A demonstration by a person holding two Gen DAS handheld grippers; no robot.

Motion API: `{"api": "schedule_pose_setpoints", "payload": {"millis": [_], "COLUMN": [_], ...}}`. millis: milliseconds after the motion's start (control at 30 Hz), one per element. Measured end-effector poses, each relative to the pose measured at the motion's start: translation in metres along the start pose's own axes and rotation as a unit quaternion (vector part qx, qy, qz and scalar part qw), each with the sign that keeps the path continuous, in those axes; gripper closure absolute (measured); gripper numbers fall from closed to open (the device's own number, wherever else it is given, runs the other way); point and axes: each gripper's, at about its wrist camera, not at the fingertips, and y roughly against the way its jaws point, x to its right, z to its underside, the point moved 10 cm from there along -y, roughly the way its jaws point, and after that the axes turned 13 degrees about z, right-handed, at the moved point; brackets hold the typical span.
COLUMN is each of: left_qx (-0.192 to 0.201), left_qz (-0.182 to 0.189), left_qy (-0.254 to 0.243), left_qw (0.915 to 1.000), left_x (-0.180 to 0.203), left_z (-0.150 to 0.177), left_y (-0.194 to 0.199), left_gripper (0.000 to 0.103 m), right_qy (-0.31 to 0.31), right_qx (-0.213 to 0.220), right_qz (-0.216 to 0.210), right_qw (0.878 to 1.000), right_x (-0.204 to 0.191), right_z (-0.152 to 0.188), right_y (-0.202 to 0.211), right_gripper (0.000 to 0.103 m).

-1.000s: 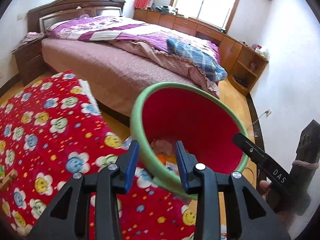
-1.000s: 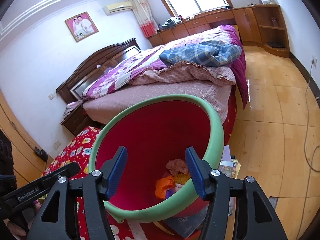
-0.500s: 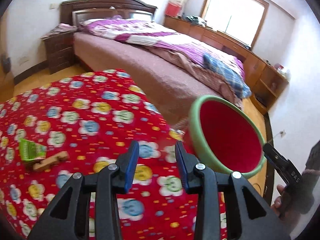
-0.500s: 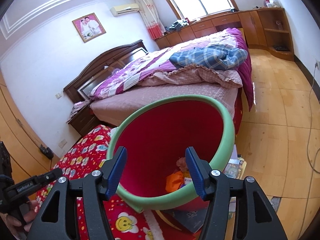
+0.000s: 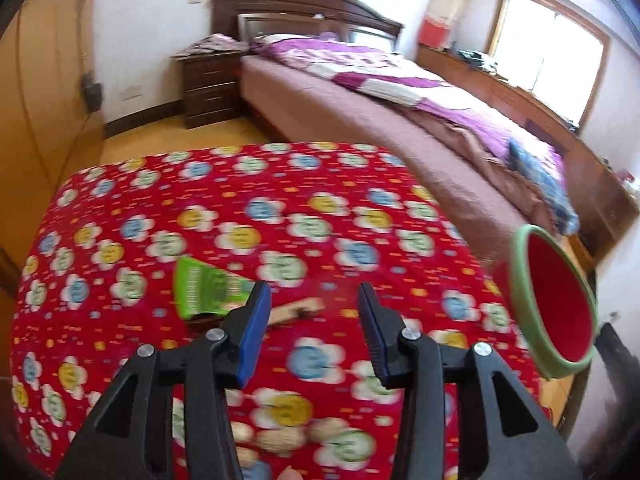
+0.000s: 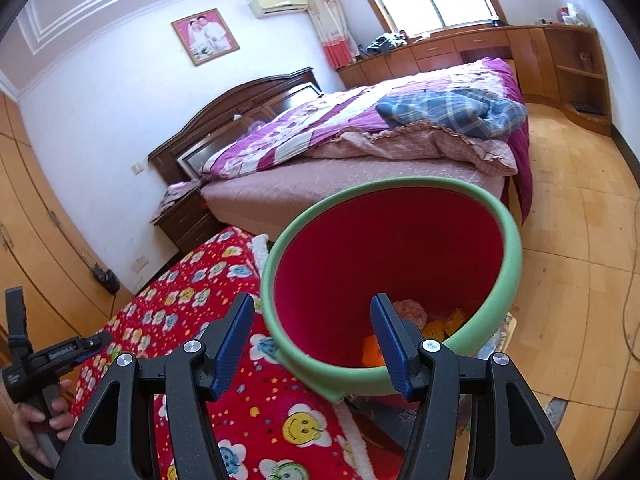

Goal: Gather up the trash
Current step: 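Move the left gripper back to the green mosquito-coil box and grasp it, then grasp the light wooden bar with the right gripper while the left holds the green box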

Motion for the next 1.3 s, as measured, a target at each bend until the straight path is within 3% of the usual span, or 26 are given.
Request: {"api": "schedule_pose_setpoints", "payload": {"millis": [100, 233, 667, 800, 1067, 1300], "left_qx": [-0.013, -0.025, -0.061, -0.056, -0.054, -0.038], "left_qz": [-0.024, -0.050, -0.081, -0.090, -0.086, -0.073], "left_qy": [0.017, 0.038, 0.054, 0.029, 0.030, 0.066], "left_qw": [0.9995, 0.9977, 0.9933, 0.9939, 0.9944, 0.9945], "left_x": [-0.027, -0.055, -0.084, -0.082, -0.083, -0.097], "left_z": [0.002, 0.005, 0.014, 0.013, 0.010, 0.012], "left_y": [-0.005, -0.013, -0.055, -0.056, -0.058, -0.029], "left_gripper": [0.056, 0.038, 0.038, 0.038, 0.038, 0.038], "right_qy": [0.002, 0.003, 0.005, 0.004, 0.009, 0.022], "right_qx": [-0.006, -0.012, -0.020, -0.020, -0.025, -0.023], "right_qz": [-0.002, -0.003, 0.007, 0.004, -0.001, -0.008], "right_qw": [1.000, 1.000, 1.000, 1.000, 1.000, 0.999], "right_x": [-0.004, -0.008, -0.005, -0.007, -0.014, -0.027], "right_z": [0.004, 0.008, 0.010, 0.008, 0.013, 0.016], "right_y": [-0.003, -0.006, -0.012, -0.013, -0.012, -0.007], "right_gripper": [0.041, 0.041, 0.040, 0.040, 0.040, 0.040]}}
